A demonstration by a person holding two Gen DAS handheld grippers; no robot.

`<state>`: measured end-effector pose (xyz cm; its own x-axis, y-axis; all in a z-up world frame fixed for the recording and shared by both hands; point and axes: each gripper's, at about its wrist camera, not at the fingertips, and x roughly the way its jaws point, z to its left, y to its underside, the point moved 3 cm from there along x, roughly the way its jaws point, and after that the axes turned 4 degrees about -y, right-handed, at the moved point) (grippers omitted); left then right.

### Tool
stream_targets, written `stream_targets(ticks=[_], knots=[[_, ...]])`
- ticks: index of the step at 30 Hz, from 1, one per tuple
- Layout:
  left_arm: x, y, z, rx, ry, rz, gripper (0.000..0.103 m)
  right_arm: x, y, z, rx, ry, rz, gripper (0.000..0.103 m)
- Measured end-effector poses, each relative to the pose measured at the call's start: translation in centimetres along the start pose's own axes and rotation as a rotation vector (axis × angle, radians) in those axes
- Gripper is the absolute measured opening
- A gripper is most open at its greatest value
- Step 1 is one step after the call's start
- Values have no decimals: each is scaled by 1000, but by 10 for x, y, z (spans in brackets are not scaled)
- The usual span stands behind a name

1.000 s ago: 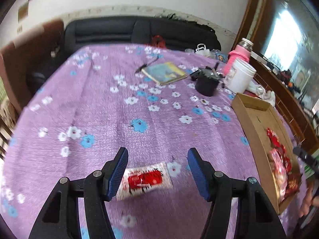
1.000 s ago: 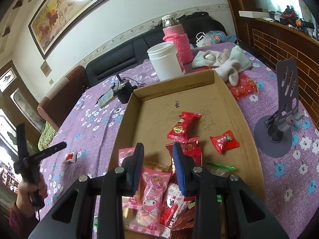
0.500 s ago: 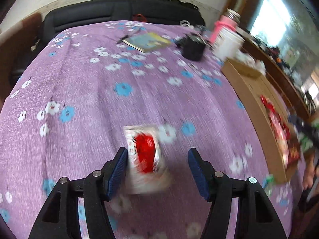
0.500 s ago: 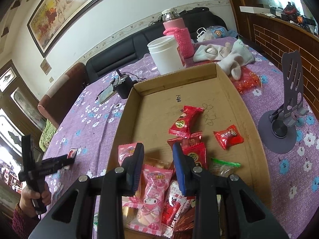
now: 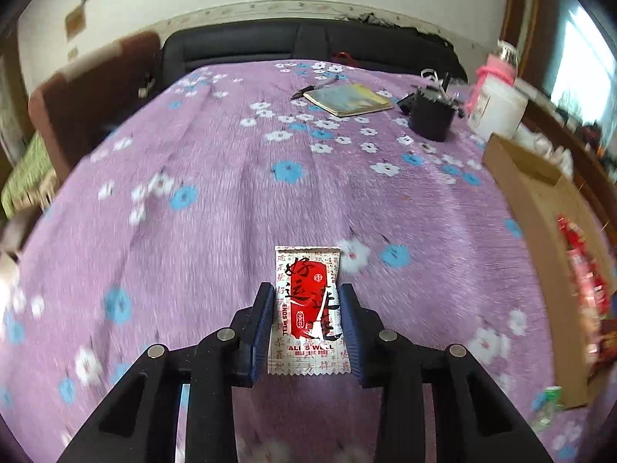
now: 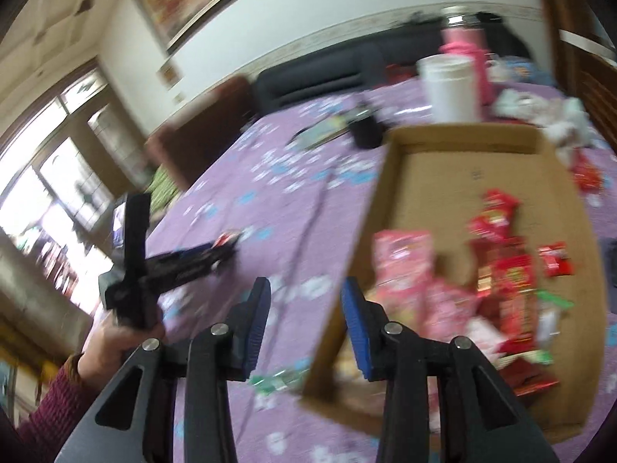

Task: Organize snacks
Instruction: 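Grasp the white packet with red print using the left gripper, then grasp the green-wrapped candy with the right gripper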

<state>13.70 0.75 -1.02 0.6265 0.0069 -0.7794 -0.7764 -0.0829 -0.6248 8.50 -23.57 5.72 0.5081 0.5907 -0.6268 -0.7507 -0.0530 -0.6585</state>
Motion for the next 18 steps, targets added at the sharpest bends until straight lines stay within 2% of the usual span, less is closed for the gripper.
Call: stream_targets(ticks=[4, 8, 14, 18], knots=[[-10, 13, 7, -43, 49, -29, 36, 18, 11, 26, -68, -72, 86, 37], [-9, 12, 12, -67, 90, -32, 36, 42, 22, 47, -113, -57, 176, 38], [-11, 12, 8, -26, 97, -31, 36, 66, 27, 69, -212, 105, 278, 47], [-10, 12, 7, -7, 97, -29, 36, 80, 31, 66, -254, 219, 363, 47]])
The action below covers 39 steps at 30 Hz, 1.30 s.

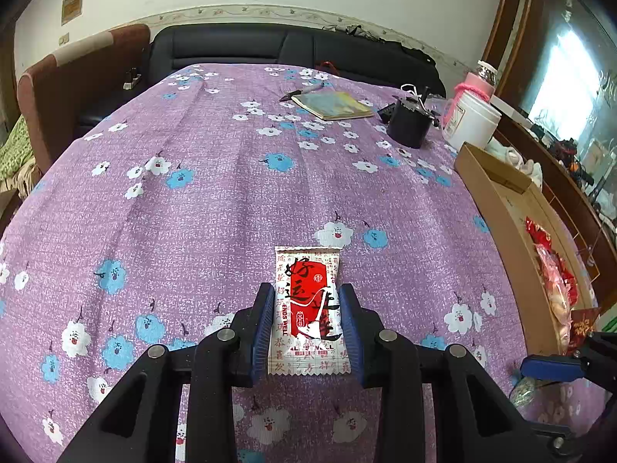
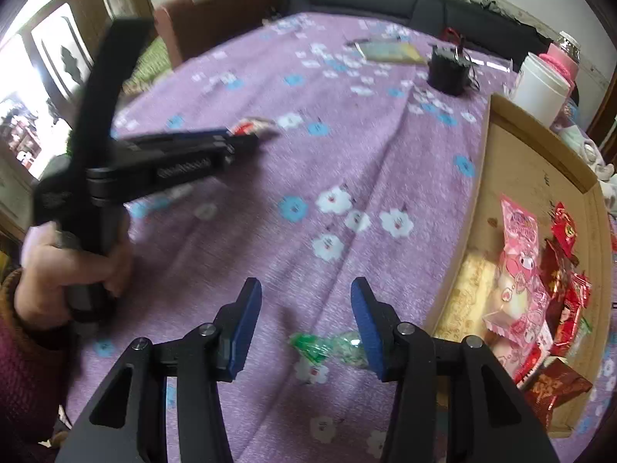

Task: Organize snacks
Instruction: 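Grasp the green-wrapped candy with the right gripper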

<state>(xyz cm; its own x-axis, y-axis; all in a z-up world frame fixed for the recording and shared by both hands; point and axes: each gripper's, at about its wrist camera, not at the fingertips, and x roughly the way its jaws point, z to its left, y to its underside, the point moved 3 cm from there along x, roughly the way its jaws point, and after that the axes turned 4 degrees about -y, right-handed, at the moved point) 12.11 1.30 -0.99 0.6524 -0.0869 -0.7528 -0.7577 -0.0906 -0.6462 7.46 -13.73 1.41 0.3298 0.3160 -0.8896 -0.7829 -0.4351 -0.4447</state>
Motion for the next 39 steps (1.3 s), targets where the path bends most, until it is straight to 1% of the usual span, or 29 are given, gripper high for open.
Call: stream_targets(ticks=[4, 5, 7, 8, 9, 10, 11, 13, 14, 15, 16, 18, 20, 22, 24, 25, 26, 27, 30, 34, 37, 39], knots=[[1, 0, -2, 21, -8, 5, 36, 3, 10, -4, 21, 36, 55, 47], [1, 0, -2, 25, -9, 5, 36, 3, 14, -4, 26, 33, 65, 47], [2, 0, -2, 26, -7, 6, 36, -1, 27, 1, 31, -5, 88, 47], [2, 0, -2, 27, -6, 6, 36, -3, 35, 6, 39, -56, 117, 47], [2, 0, -2, 27, -5, 7, 36, -9, 46, 14, 68, -175, 147, 47], [2, 0, -2, 27, -5, 7, 36, -17, 51, 20, 80, -243, 140, 47], [2, 0, -2, 28, -6, 7, 36, -26, 54, 23, 73, -261, 121, 47], [3, 0, -3, 32, -11, 7, 36, -49, 57, 20, 53, -148, 40, 47], [3, 0, -3, 34, -12, 7, 36, -59, 58, 13, 76, -112, -1, 47], [3, 0, -4, 36, -13, 6, 36, -65, 60, 7, 109, -111, -23, 47], [2, 0, -3, 36, -12, 6, 36, -69, 64, -3, 163, -108, -31, 47], [2, 0, -3, 32, -8, 7, 36, -74, 74, -16, 231, -90, -39, 47], [2, 0, -3, 29, -7, 7, 36, -74, 88, -24, 289, -101, -22, 47], [2, 0, -4, 32, -10, 7, 36, -73, 96, -23, 303, -121, -17, 47], [2, 0, -3, 33, -12, 7, 36, -67, 99, -20, 294, -105, -2, 47], [2, 0, -3, 32, -12, 7, 36, -61, 100, -19, 289, -95, 2, 41], [2, 0, -2, 30, -10, 7, 36, -56, 100, -17, 289, -89, 4, 27], [1, 0, -2, 26, -7, 6, 36, -51, 99, -13, 279, -79, 15, 21], [1, 0, 0, 20, 0, 7, 36, -42, 87, 1, 201, -12, -5, 20], [1, 0, 0, 20, -3, 7, 36, -34, 61, 11, 147, 2, -55, 19], [1, 0, 3, 5, 7, 6, 36, -38, 29, 13, 135, 13, -132, 19], [1, -1, 4, -3, 11, 6, 36, -40, 5, 13, 145, 23, -199, 19]])
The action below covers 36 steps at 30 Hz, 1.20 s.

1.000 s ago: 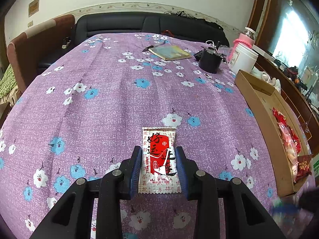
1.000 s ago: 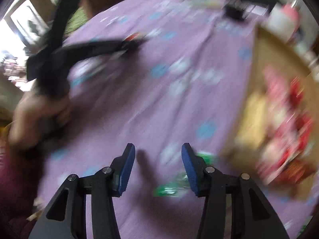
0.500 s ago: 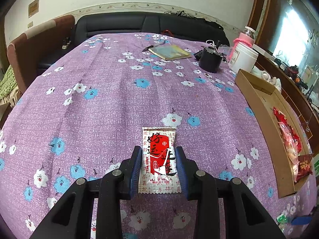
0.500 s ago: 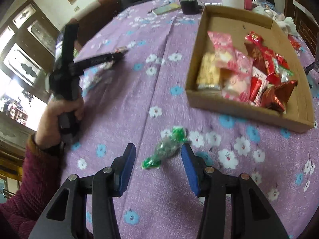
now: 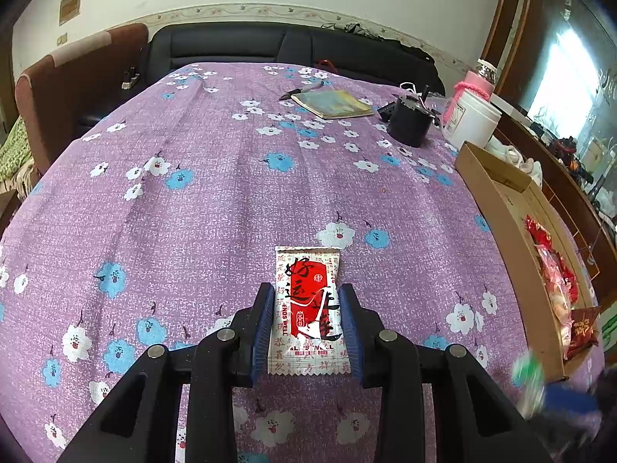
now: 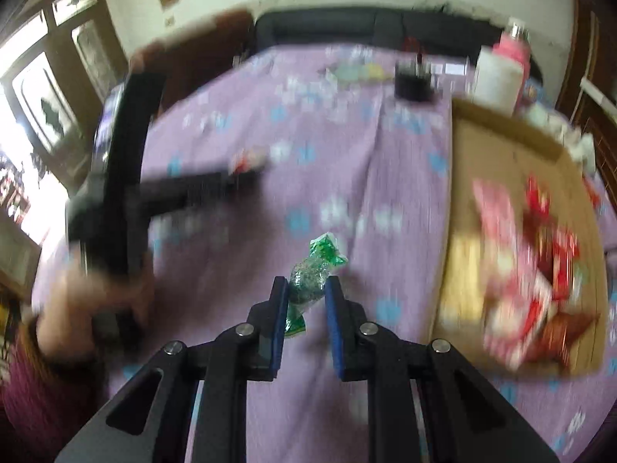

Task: Organize snacks
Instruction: 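Grasp the green-wrapped candy with the right gripper, then carry the white packet and green candy over the tray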

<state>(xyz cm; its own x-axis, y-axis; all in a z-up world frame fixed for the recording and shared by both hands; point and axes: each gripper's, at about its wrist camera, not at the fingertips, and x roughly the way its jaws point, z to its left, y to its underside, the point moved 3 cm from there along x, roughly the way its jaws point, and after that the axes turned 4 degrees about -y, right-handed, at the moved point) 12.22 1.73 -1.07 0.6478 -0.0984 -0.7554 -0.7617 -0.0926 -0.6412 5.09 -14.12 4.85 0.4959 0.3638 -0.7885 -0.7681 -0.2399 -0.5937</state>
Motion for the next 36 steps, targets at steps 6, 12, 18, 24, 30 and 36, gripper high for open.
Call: stream_targets(ticks=[6, 12, 18, 24, 30, 36], knots=[[0, -2, 0, -2, -10, -3, 36, 22, -34, -16, 84, -65, -157, 19], [-5, -8, -6, 19, -47, -55, 36, 35, -22, -33, 109, -129, -172, 19], [-14, -12, -14, 83, -110, -144, 36, 42, -22, -44, 187, -221, -131, 19], [-17, -15, -13, 88, -119, -172, 36, 36, -23, -43, 187, -216, -156, 19], [-17, -17, -15, 91, -115, -173, 36, 36, -23, -50, 199, -206, -159, 19], [-20, -15, -20, 113, -127, -187, 36, 36, -23, -53, 203, -198, -161, 19]])
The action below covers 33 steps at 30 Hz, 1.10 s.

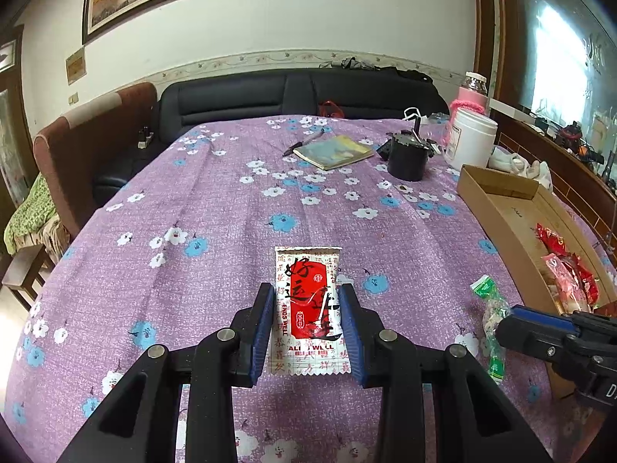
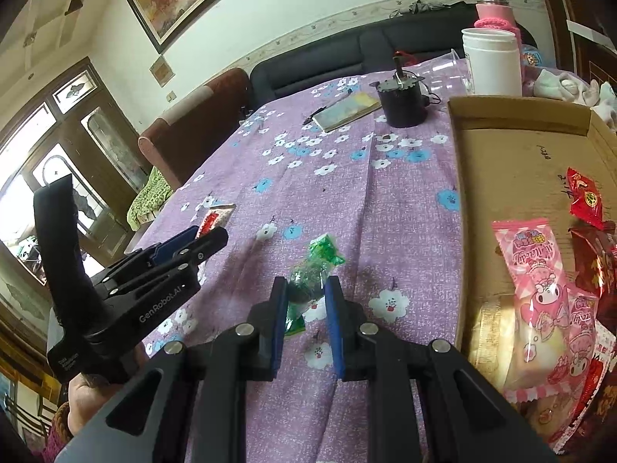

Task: Organize snacks
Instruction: 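Carry the white packet and green candy over the tray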

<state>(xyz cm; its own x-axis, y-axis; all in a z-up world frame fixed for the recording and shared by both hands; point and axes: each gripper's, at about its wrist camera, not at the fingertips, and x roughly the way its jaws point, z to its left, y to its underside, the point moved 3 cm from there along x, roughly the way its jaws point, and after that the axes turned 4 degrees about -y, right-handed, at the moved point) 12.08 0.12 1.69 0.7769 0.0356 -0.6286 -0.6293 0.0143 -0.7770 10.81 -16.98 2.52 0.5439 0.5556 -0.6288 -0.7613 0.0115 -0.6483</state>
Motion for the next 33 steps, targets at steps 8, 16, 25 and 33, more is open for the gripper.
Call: stream_targets(ticks=[8, 16, 25, 33], knots=[[-3, -1, 1, -5, -5, -13, 36, 0, -5, -9, 16, 15, -11, 19], [-6, -2, -2, 9, -11, -27, 36, -2, -5, -14, 32, 16, -13, 19], [-6, -1, -3, 17, -15, -27, 36, -6, -6, -16, 42, 20, -23, 19], [-9, -1, 0, 12, -30, -39, 36, -11, -7, -18, 48, 19, -36, 19]])
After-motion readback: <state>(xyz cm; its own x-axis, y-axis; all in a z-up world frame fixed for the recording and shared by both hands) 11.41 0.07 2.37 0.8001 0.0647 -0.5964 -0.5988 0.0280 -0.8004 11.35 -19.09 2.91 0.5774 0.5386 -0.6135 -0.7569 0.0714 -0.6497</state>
